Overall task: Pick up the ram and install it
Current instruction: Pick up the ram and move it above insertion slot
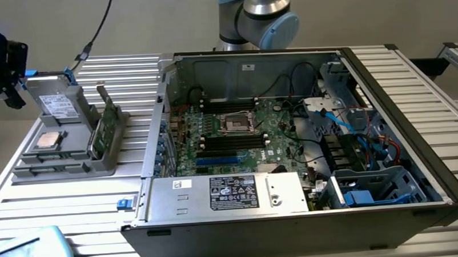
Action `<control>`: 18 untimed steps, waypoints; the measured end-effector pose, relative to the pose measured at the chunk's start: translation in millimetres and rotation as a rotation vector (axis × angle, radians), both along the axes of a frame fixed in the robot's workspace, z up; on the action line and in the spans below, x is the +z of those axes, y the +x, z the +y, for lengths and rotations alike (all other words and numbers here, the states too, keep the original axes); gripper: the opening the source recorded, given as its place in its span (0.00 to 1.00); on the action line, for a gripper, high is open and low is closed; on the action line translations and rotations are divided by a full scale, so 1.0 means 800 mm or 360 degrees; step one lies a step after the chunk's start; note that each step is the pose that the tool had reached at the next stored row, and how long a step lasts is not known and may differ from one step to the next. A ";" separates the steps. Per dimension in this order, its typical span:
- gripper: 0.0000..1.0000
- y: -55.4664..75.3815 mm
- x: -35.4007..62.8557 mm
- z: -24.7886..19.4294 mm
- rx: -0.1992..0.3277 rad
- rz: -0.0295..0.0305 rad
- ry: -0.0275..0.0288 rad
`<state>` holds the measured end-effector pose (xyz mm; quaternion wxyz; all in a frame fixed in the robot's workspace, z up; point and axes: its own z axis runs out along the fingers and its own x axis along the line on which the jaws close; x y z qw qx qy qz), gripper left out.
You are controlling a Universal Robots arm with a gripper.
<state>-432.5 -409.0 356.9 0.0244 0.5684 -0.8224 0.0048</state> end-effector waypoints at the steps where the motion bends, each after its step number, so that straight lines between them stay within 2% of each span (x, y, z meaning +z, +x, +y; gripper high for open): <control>1: 0.11 0.000 0.000 0.0000 0.0030 -0.00002 0.00001; 9: 0.11 0.000 0.000 0.0000 0.0252 0.00004 -0.00001; 16: 0.11 0.000 0.000 0.0000 0.0273 -0.00002 0.00003; 18: 0.11 0.000 0.001 -0.0001 0.0321 -0.00005 0.00003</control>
